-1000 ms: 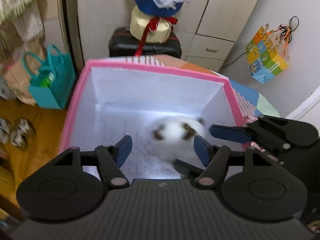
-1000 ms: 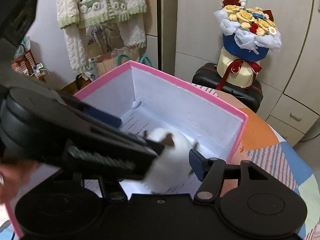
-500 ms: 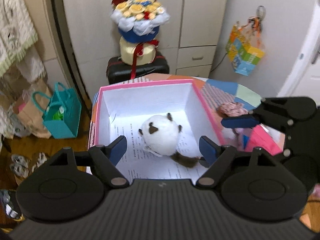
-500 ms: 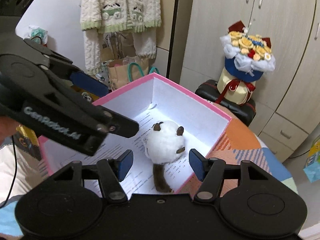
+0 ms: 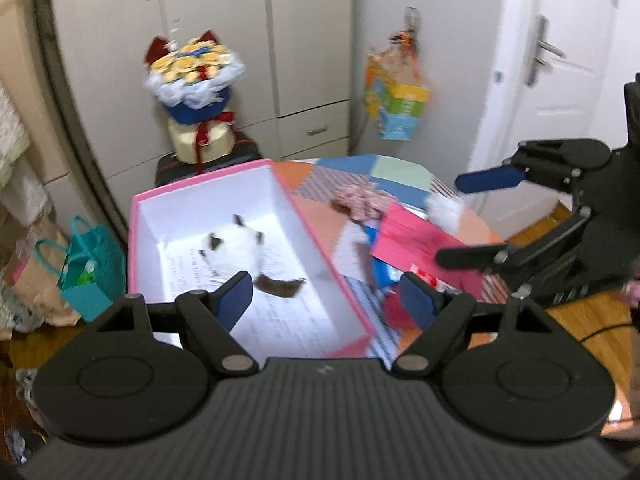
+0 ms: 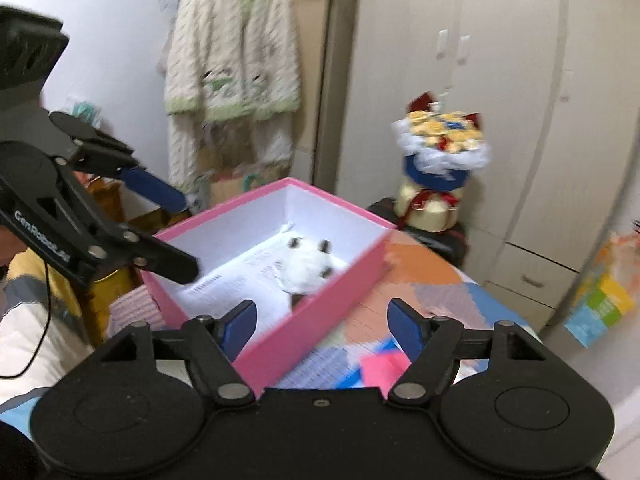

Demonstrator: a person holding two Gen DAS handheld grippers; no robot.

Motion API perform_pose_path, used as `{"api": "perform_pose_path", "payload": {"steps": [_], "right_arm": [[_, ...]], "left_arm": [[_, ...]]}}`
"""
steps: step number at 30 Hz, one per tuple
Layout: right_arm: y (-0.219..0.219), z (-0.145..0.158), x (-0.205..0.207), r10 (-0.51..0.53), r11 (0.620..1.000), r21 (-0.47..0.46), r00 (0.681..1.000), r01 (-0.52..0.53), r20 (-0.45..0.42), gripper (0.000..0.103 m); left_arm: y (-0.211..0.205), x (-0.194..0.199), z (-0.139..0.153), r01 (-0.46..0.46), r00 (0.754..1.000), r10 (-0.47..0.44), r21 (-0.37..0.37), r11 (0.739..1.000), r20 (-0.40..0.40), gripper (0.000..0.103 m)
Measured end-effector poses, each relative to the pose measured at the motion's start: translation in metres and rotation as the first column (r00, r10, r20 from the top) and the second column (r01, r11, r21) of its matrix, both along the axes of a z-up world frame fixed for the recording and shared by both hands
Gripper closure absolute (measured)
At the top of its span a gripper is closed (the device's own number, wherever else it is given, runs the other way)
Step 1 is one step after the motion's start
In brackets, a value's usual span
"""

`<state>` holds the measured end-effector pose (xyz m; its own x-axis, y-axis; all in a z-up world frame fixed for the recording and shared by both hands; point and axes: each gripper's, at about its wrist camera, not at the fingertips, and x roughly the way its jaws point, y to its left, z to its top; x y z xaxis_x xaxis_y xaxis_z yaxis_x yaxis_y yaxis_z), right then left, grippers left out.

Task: Organize soft objects
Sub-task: 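Open the left gripper to release the cat and withdraw, then grasp the pink pompom with the left gripper while the right gripper grasps the Colgate tube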

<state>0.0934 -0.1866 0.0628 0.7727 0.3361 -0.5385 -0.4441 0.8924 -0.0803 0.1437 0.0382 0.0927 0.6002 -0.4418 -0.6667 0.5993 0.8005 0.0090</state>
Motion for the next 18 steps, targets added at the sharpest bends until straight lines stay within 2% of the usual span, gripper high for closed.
{"api": "perform_pose_path", "payload": {"steps": [4,10,14,18], "right_arm": [[-0.023,-0.023,-0.025,-0.035,0.999,0.003,0.999,0.035,0.006,0.026],[-0.038,-0.065,-0.053,-0.028,0.999,-0.045,1.0,0.027,-0.009,0.026],[-0.046,-0.087,-0.066,-0.076,0.995,-0.066,0.997,0.076,0.003,0.027],[-0.051,-0.099,-0.071,-0.074,0.995,-0.066,0.997,0.075,0.005,0.029]], "left_arm": [[-0.022,-0.021,-0.017,0.061,0.997,-0.062,0.024,0.998,0.035,0.023],[-0.059,-0.043,-0.049,0.171,0.983,-0.175,0.066,0.983,0.056,0.023],[-0.079,-0.052,-0.072,0.198,0.977,-0.203,0.086,0.977,0.06,0.024],[-0.094,-0.055,-0.094,0.209,0.974,-0.216,0.104,0.972,0.067,0.025]]}}
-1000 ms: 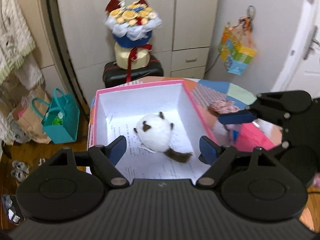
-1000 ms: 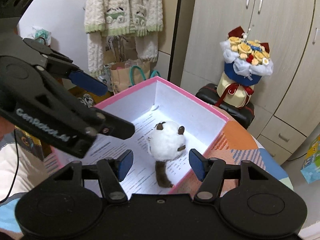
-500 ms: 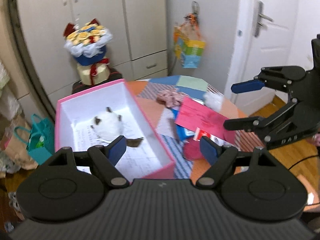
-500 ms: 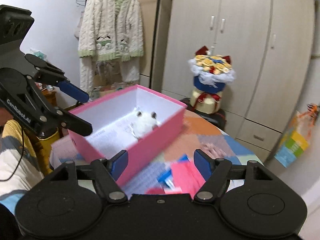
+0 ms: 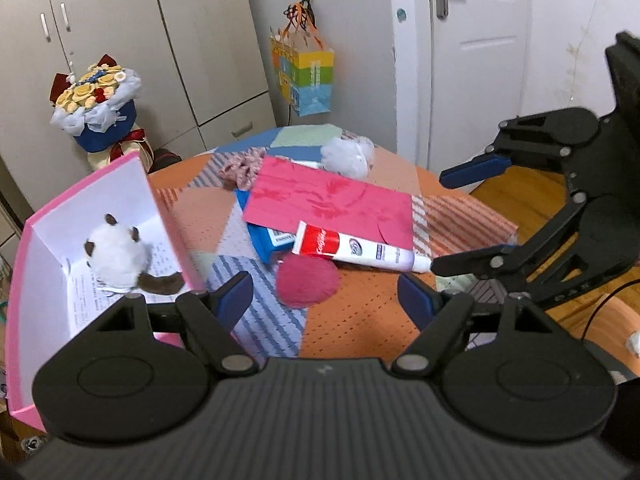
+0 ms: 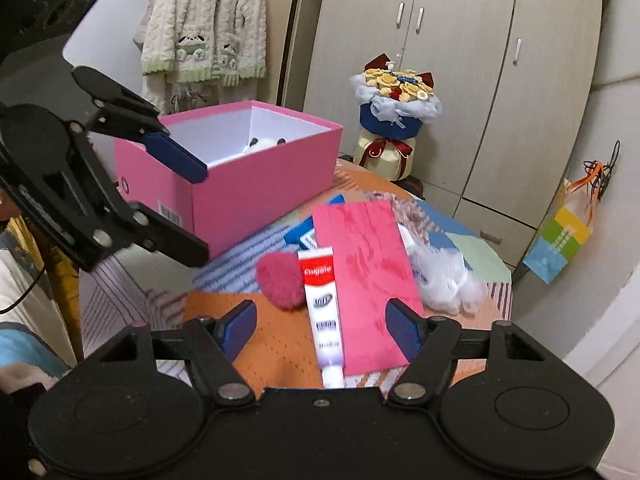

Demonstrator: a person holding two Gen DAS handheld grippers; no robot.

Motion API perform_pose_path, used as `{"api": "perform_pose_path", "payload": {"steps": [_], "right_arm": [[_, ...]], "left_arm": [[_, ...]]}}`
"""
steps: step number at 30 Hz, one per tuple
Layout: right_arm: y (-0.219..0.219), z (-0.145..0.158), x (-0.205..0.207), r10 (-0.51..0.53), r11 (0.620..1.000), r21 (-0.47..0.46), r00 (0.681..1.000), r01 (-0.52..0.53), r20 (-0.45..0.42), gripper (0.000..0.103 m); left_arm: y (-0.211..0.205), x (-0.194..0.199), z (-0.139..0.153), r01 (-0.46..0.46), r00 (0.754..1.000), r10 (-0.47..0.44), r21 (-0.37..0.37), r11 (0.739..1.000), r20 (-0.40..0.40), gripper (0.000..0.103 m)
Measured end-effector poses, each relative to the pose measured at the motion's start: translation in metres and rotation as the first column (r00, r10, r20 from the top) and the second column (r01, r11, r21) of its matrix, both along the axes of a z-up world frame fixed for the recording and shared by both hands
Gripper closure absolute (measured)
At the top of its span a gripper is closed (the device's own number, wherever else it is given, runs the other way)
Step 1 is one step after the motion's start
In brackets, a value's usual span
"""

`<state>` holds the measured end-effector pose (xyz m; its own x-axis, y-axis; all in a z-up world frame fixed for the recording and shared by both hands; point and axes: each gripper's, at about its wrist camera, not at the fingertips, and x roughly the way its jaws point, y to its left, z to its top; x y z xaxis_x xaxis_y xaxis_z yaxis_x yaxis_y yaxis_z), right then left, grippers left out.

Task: Organize soft objects
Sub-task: 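Grasp the pink pompom with the left gripper while the right gripper grasps the Colgate tube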

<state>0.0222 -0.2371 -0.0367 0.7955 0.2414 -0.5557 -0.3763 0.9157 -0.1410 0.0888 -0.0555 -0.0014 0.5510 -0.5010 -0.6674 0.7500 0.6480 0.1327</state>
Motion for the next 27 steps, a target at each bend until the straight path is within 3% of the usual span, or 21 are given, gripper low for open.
{"api": "perform_pose_path", "payload": {"steps": [4,9,13,23,27], "right_arm": [[-0.005,-0.006,0.008,0.036,0.999,-0.023,0.999,-0.036,-0.018,0.03],[-0.008,-0.014,0.028,0.052,0.999,0.019,0.996,-0.051,-0.07,0.032],[-0.007,-0.024,0.04,0.048,0.998,0.042,0.995,-0.044,-0.091,0.045],[-0.004,-0.044,0.066,0.034,0.997,0.078,0.988,-0.023,-0.152,0.048],[-0.006,-0.047,0.075,0.004,0.995,0.098,0.989,0.011,-0.151,0.048]], "left_arm": [[-0.009,0.004,-0.024,-0.015,0.998,0.015,-0.007,1.0,-0.06,0.025],[-0.018,0.002,-0.05,-0.063,0.998,0.063,0.015,0.998,-0.002,0.025],[-0.023,0.008,-0.065,-0.075,0.997,0.074,-0.021,0.997,-0.036,0.025],[-0.041,0.019,-0.096,-0.166,0.98,0.168,-0.03,0.986,0.104,0.024],[-0.05,0.024,-0.106,-0.228,0.958,0.23,-0.032,0.973,0.17,0.024]]}}
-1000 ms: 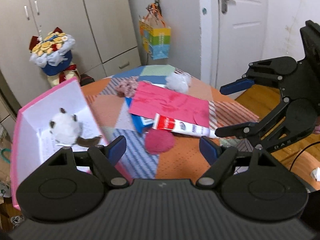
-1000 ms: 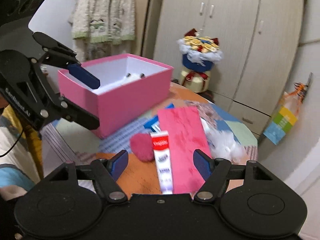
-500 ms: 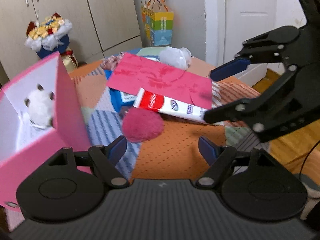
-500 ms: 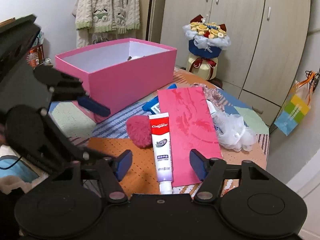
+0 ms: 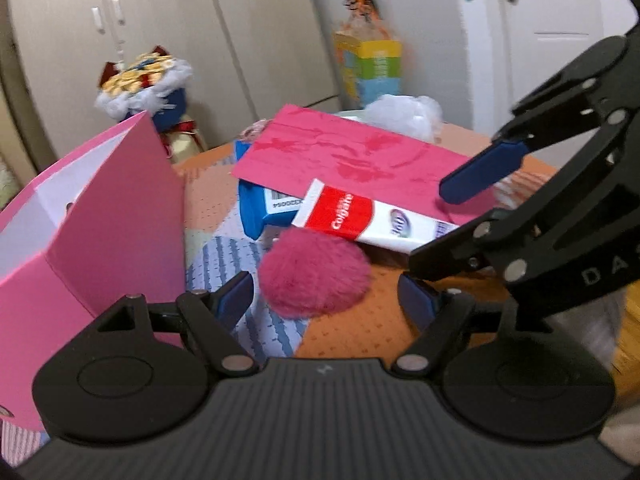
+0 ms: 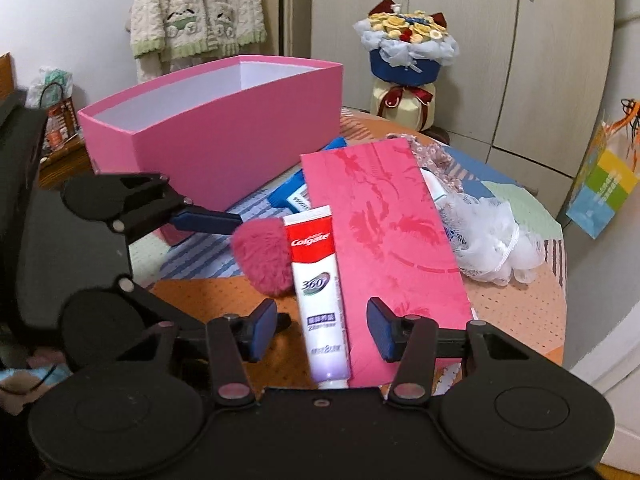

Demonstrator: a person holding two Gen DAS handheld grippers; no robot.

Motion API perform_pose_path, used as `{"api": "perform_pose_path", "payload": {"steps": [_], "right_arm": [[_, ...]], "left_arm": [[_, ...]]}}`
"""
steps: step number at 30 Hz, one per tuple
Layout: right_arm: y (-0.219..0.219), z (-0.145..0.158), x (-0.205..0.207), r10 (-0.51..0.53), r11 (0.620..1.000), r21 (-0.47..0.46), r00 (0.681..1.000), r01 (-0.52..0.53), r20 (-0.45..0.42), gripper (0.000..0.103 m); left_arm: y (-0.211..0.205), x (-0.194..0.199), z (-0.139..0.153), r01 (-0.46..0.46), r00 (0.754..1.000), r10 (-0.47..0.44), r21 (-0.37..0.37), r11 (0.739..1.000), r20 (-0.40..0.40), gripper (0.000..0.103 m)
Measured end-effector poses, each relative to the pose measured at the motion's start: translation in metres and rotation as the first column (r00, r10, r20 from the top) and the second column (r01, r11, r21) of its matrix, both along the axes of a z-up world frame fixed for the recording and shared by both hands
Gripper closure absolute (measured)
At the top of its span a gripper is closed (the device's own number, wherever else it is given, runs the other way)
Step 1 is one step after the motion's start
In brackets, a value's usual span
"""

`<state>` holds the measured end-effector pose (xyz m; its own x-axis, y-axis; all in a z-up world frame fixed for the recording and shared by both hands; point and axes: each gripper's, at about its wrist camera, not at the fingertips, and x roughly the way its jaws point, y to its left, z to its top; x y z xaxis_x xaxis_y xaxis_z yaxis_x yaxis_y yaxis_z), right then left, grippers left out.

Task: Organize soft objects
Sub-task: 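Grasp the pink pompom with the left gripper while the right gripper grasps the Colgate tube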

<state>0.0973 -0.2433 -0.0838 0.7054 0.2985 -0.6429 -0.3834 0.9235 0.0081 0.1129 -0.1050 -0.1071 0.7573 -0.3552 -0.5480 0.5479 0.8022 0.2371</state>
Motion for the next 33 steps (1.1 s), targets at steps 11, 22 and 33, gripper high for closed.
{"api": "perform_pose_path", "payload": {"steps": [11,22,33], "right_arm": [[-0.017,-0.001,0.01,0.013,0.993,0.117,0.997,-0.004,-0.074,0.06],[-0.018,-0.007,-0.004,0.097,0.995,-0.008,0.994,-0.097,-0.047,0.06],[0.023,-0.016,-0.007,0.059,0.979,-0.198,0.996,-0.046,0.06,0.075]], "left_arm": [[-0.001,-0.001,-0.004,0.003,0.999,-0.001,-0.032,0.999,0.048,0.033],[0.013,0.019,0.0,-0.047,0.996,0.036,-0.137,0.989,-0.085,0.052],[0.015,0.023,0.002,-0.04,0.991,0.019,-0.163,0.986,-0.131,0.055]]}}
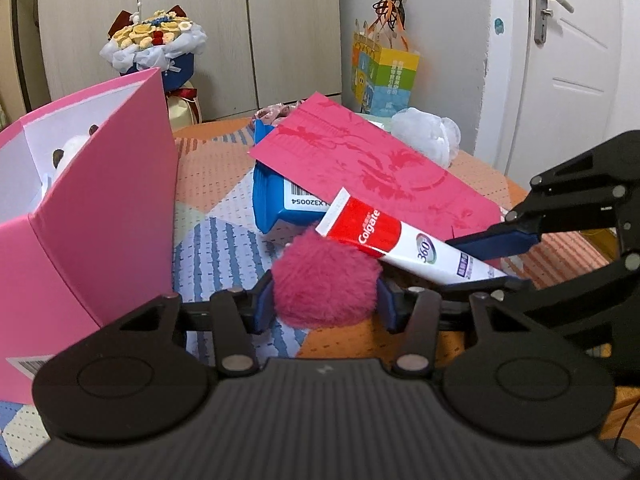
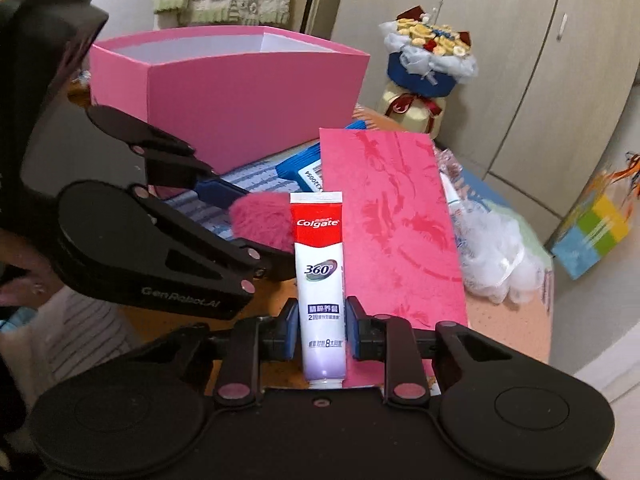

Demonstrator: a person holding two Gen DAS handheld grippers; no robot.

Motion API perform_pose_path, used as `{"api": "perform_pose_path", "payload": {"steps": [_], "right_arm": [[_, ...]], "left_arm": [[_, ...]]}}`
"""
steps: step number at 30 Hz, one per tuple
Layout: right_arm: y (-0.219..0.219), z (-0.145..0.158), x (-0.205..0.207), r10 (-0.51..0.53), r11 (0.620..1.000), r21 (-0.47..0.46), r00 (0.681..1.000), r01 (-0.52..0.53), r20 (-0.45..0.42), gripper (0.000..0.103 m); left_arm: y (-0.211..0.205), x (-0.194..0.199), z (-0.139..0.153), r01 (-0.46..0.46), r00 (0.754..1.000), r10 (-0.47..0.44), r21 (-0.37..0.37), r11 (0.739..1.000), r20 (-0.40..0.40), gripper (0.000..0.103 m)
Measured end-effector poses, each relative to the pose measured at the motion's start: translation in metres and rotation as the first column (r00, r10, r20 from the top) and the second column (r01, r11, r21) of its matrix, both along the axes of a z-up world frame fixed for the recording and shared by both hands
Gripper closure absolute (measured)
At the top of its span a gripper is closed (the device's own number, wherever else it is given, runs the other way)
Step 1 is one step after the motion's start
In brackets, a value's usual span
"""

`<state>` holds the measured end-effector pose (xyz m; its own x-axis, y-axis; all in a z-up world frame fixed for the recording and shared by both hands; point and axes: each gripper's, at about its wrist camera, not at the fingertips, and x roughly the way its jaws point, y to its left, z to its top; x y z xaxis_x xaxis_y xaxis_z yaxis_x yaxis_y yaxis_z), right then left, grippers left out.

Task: Organize soft objects
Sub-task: 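Carry the pompom and toothpaste tube with both grippers over the pink box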

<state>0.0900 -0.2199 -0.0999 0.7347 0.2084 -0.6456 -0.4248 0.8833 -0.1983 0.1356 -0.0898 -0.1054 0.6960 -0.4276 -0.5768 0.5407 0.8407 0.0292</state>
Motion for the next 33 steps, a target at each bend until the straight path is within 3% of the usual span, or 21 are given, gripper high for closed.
{"api": "perform_pose_path", "payload": {"steps": [12,22,33], "right_arm": [[-0.011,0.007,-0.01,-0.096,0.986,0.135,0.995,0.101,-0.041,0.076],[-0.009,0.012,-0.018,-0.066,0.969,0.227,0.988,0.097,-0.141,0.076],[0.004,0.019,-0.036,-0.002,0.96,0.267,0.962,0.077,-0.272,0.076]], "left_arm": [[0.017,-0.008,0.01,0.036,0.998,-0.036,0.005,0.999,-0.045,0.056],[0.042,-0.022,0.021,0.09,0.985,-0.091,-0.019,0.996,-0.148,0.056],[0.076,-0.046,0.031,0.131,0.954,-0.126,0.001,0.991,-0.27,0.056]]}}
